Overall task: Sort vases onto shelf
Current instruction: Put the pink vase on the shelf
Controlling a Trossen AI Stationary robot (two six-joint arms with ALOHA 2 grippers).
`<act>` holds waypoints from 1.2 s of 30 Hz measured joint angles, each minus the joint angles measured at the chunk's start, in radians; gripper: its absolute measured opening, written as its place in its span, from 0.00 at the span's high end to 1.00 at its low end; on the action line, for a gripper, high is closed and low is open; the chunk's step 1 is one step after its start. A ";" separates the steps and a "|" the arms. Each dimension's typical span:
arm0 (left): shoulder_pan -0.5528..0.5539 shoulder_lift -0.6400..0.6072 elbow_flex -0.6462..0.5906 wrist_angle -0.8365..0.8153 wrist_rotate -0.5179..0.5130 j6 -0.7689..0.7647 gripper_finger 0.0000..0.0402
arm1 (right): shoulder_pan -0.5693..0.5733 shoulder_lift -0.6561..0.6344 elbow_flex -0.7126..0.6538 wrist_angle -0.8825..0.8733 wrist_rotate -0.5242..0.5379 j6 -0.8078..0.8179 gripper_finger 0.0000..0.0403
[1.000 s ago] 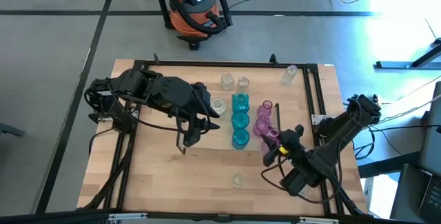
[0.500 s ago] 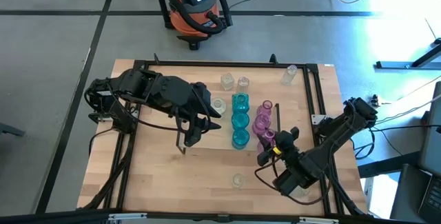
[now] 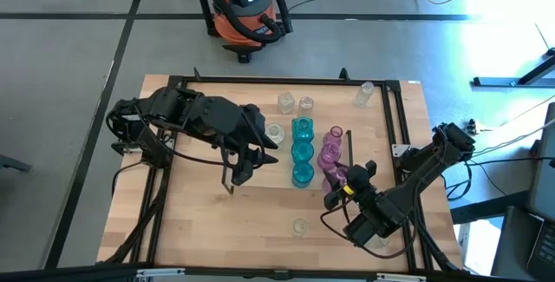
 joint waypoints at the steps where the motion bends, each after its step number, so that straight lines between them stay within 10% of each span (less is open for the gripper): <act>1: 0.000 0.000 0.000 0.000 0.000 0.001 0.61 | 0.000 0.000 0.000 -0.001 0.000 0.000 0.55; 14: 0.000 0.000 0.000 0.024 0.020 0.008 0.61 | -0.021 -0.003 0.000 0.000 -0.012 0.011 0.35; 36: -0.017 0.000 0.000 0.051 0.026 0.008 0.61 | -0.019 -0.006 0.225 -0.186 0.016 -0.107 0.33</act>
